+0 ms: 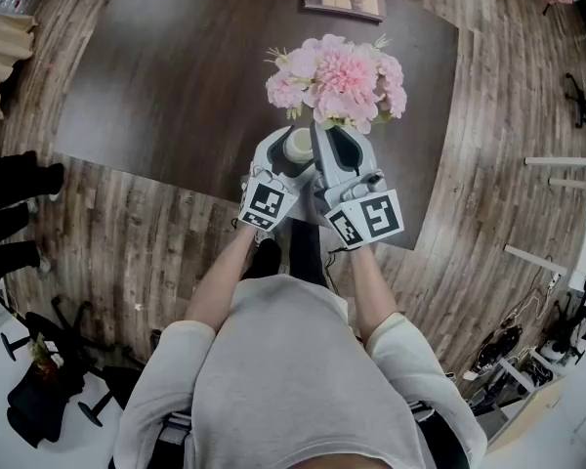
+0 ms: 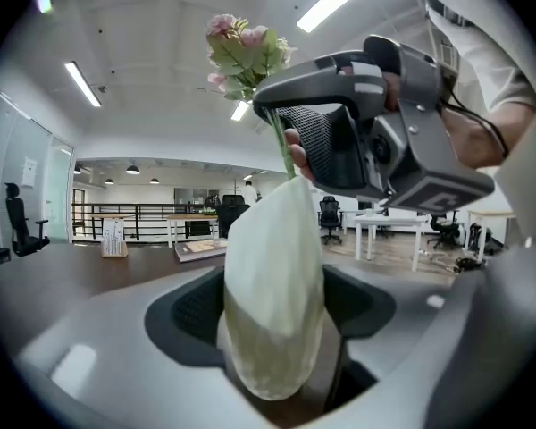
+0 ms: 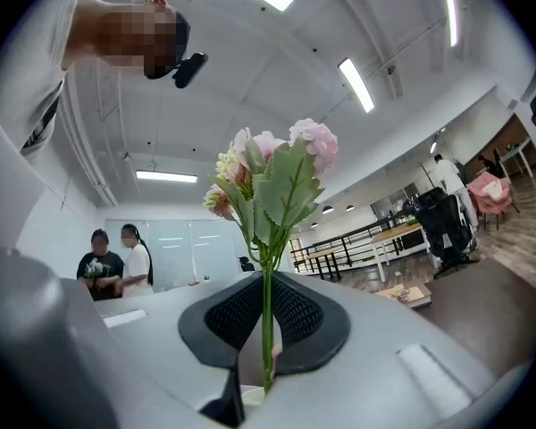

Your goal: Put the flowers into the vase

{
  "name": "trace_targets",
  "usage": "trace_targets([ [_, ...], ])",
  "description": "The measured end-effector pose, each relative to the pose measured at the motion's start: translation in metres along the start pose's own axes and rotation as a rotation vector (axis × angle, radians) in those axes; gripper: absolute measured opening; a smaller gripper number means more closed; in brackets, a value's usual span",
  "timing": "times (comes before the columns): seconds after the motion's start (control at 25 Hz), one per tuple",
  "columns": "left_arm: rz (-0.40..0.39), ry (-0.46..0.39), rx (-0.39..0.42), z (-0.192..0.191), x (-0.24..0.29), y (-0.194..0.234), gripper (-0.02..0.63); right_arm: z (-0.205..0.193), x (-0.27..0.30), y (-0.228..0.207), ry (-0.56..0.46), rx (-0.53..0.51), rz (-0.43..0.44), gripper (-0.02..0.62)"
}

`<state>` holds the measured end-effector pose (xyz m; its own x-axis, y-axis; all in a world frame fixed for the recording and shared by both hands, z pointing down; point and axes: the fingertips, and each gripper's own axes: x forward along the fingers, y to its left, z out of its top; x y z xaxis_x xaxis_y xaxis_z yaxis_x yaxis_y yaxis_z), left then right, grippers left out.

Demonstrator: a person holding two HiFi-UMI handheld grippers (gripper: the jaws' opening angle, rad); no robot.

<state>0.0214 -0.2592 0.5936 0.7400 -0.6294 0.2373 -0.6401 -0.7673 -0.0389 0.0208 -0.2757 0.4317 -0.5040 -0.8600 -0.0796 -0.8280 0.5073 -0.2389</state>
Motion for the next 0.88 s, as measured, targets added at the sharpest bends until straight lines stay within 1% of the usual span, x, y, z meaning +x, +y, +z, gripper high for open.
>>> trace_targets([
  [0.16, -0.005, 0.002, -0.002, 0.005, 0.01, 0.004, 0.336, -0.014, -0.001, -0.002, 0.036, -0.064, -0.012, 0.035],
  [0.44, -0.004, -0.004, 0.003, -0.001, -0.001, 0.002, 0.334, -0.053, -0.019, 0.003, 0.105, -0.116, -0.104, 0.063],
  [0.48, -0.004, -0.006, 0.004, -0.002, -0.003, -0.001, 0.334, -0.058, -0.024, 0.004, 0.118, -0.134, -0.117, 0.079],
  [0.56, -0.005, -0.009, 0.006, -0.003, -0.006, -0.005, 0.334, -0.069, -0.032, 0.007, 0.146, -0.158, -0.127, 0.139],
  [0.6, -0.006, -0.011, 0.007, -0.003, -0.007, -0.006, 0.334, -0.075, -0.033, 0.007, 0.164, -0.157, -0.12, 0.178],
  [0.72, -0.002, -0.013, 0.011, -0.001, -0.005, -0.005, 0.334, -0.098, -0.035, 0.004, 0.231, -0.136, -0.118, 0.255],
  [0.8, 0.002, -0.014, 0.01, 0.001, -0.005, -0.003, 0.334, -0.111, -0.039, -0.001, 0.271, -0.125, -0.14, 0.289],
  [0.88, 0.005, -0.018, 0.008, 0.002, -0.006, -0.003, 0.334, -0.124, -0.041, -0.004, 0.308, -0.1, -0.147, 0.308],
])
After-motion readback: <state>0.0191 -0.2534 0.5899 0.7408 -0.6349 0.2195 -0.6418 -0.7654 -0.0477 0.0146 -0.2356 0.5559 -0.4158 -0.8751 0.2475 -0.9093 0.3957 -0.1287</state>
